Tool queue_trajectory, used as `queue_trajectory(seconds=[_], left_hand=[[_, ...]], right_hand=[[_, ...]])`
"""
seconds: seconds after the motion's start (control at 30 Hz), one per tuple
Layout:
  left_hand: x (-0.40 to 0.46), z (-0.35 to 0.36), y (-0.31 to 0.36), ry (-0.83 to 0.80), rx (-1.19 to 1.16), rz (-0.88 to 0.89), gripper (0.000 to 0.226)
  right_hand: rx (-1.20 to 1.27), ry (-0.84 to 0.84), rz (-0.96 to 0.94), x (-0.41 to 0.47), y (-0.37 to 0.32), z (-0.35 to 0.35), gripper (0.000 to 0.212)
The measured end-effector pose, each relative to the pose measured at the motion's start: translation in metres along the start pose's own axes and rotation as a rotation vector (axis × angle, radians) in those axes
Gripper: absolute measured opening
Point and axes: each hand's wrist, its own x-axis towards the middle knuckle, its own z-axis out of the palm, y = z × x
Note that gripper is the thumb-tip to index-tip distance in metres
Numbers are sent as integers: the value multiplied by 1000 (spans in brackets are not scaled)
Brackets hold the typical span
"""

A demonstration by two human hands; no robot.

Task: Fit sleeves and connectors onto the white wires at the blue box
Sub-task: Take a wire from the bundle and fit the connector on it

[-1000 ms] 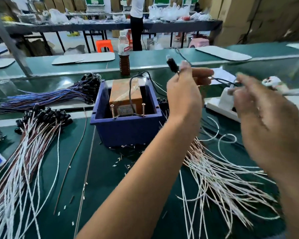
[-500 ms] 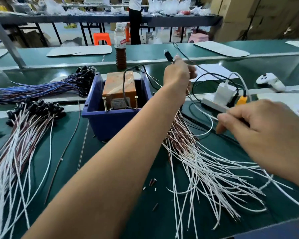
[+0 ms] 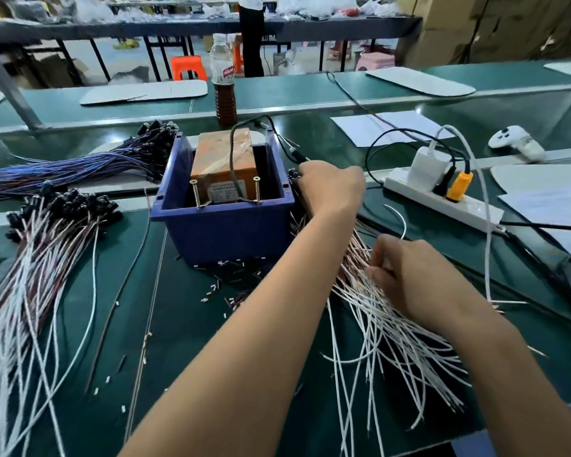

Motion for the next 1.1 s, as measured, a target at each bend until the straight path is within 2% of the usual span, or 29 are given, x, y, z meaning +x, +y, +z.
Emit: queue_trajectory(seconds=[0.27, 0.4, 0.47, 0.53, 0.63, 0.73, 0.8, 0.83, 0.9, 0.97, 1.0, 1.07, 1.1], left_hand=[[-11, -10, -8, -91, 146, 42, 50], [-25, -28, -8, -209, 343, 199, 23], [-31, -45, -12, -328, 408, 300, 17], [-37, -71, -20, -515, 329, 328, 16], [-38, -136, -41, -732, 79, 168, 23], [-26, -214, -60, -852, 154, 79, 33], [-17, -255, -65, -758, 371, 63, 38], [-11, -270, -67, -610, 466, 57, 39], [11, -289, -76, -171, 647, 48, 30], [30, -302, -87, 263, 888, 66, 10], [36, -306, -93, 367, 998, 60, 11], [44, -305, -102, 368, 1106, 25, 31], [46, -305, -105, 367, 1112, 42, 31]], right_hand=[[-52, -144, 128, 6, -19, -21, 29], [-110, -161, 144, 4, -27, -33, 32], [-132, -118, 71, 4, -38, -36, 35], [-85, -105, -46, 4, -52, -35, 36], [-38, -278, -212, 7, -80, -26, 32], [-79, -434, -338, 16, -123, -5, 36], [-14, -513, -395, 22, -158, 14, 33], [20, -529, -416, 25, -176, 25, 30], [54, -496, -450, 30, -206, 46, 24], [77, -407, -451, 33, -232, 66, 18], [101, -366, -437, 34, -242, 75, 15], [166, -308, -400, 36, -257, 90, 11], [203, -291, -382, 37, -264, 96, 10]])
